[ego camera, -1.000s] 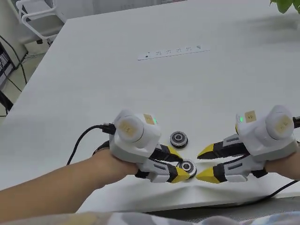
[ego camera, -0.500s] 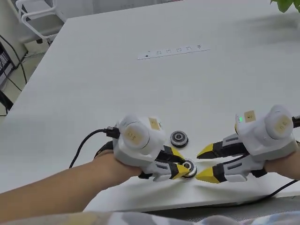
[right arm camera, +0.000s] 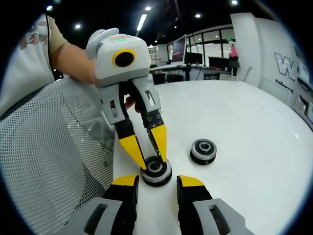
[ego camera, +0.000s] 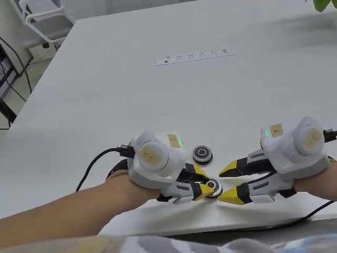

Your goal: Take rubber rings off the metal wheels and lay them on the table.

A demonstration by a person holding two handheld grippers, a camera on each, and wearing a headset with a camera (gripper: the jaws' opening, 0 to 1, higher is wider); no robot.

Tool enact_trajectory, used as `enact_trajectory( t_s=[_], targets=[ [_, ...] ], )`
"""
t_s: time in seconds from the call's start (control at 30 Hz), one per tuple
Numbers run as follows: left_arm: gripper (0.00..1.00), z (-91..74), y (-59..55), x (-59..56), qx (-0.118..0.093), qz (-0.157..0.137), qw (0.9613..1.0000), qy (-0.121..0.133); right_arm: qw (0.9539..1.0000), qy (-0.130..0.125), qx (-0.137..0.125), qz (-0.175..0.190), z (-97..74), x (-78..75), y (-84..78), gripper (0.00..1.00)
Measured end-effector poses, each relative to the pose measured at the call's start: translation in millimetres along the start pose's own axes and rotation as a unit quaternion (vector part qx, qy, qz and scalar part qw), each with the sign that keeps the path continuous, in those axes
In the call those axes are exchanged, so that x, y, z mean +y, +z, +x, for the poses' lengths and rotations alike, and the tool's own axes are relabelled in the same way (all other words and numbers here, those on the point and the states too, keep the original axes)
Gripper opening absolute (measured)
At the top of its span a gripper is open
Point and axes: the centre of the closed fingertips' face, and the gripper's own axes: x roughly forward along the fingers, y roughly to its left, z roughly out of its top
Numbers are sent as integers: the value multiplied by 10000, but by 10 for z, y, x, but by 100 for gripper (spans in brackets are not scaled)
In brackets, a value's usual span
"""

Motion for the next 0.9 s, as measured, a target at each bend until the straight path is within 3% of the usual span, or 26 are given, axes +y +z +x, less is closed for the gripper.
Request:
enact_trajectory(
  t_s=[0.47, 0.9],
  targets=[
    [14, 0, 2, 9, -25, -11, 10000, 28, 9999, 106, 22, -86, 107, 29, -1, 27],
    [14, 2, 2, 8, -65, -39, 10000, 41, 9998, 26, -23, -204, 33, 35, -25, 21]
  ],
)
